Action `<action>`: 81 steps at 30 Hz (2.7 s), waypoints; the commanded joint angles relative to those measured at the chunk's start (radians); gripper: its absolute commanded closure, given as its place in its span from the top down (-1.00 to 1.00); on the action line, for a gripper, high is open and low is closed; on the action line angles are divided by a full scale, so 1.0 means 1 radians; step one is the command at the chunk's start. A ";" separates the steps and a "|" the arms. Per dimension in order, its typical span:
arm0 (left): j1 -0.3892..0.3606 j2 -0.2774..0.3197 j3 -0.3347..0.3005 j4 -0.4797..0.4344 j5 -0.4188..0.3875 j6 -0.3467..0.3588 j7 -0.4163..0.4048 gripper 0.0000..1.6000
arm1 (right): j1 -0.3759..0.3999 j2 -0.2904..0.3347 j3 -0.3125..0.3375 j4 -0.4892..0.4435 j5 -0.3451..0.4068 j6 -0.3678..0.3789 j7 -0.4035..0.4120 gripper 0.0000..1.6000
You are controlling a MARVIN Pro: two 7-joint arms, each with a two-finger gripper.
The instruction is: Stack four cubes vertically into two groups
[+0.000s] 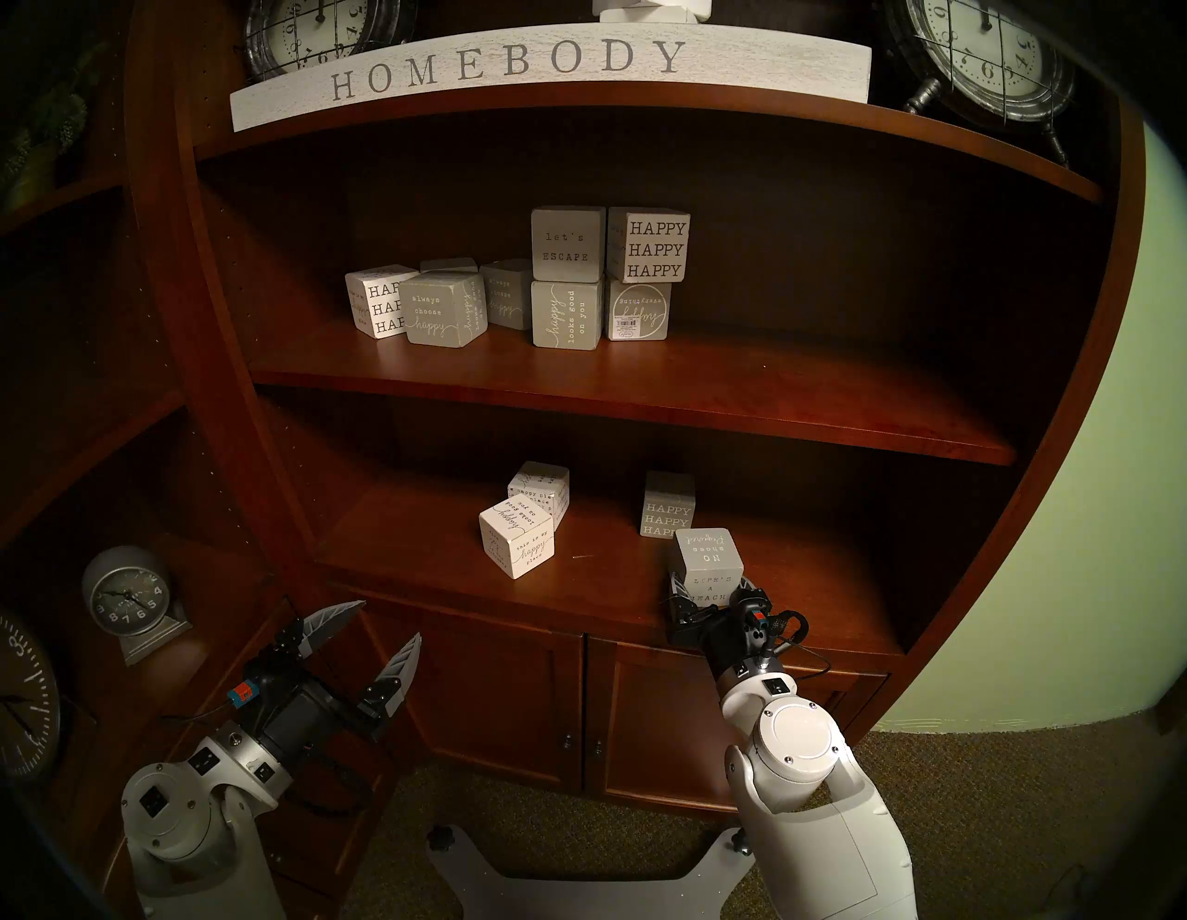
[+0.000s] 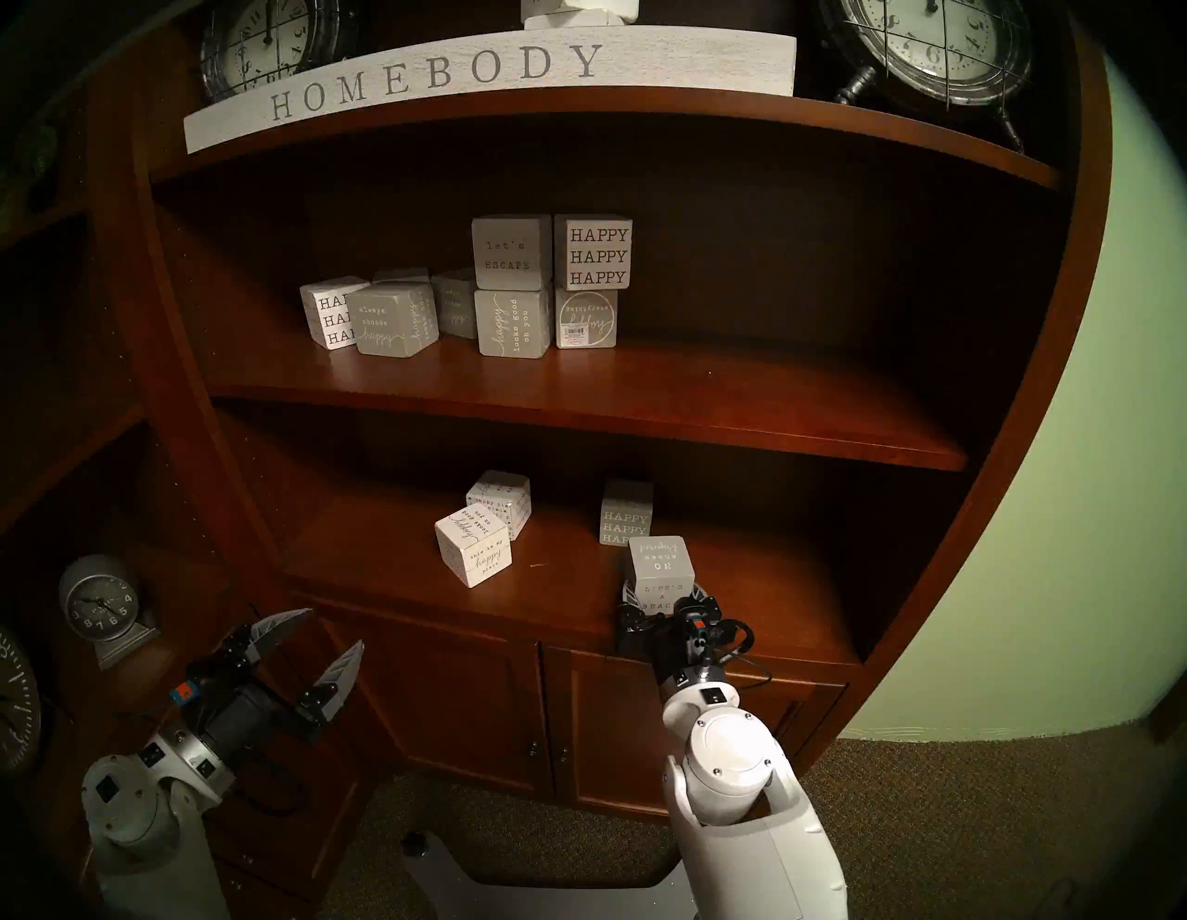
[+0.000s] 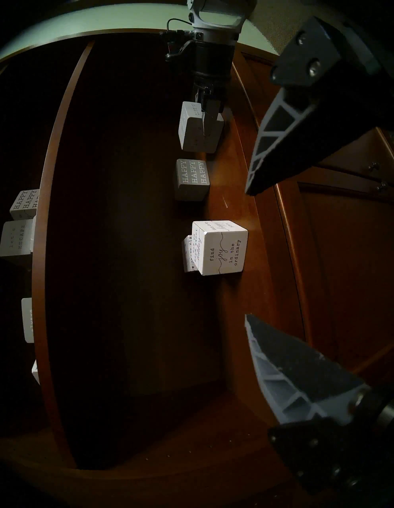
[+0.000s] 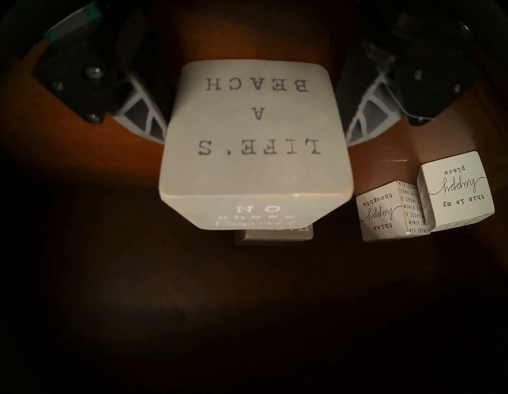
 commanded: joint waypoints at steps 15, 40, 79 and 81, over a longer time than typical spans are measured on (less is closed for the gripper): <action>-0.004 -0.005 -0.001 -0.014 0.001 0.000 -0.007 1.00 | -0.009 -0.001 -0.001 -0.137 0.024 0.017 0.023 -1.00; -0.010 -0.012 -0.007 -0.012 0.007 -0.001 -0.016 1.00 | 0.228 -0.077 -0.021 -0.101 0.015 0.131 -0.017 -1.00; -0.019 -0.024 -0.016 -0.013 0.015 0.000 -0.030 1.00 | 0.539 -0.157 -0.034 0.263 0.004 0.112 -0.119 -1.00; -0.019 -0.025 -0.016 -0.013 0.015 0.000 -0.031 1.00 | 0.546 -0.159 -0.035 0.275 0.006 0.105 -0.122 -1.00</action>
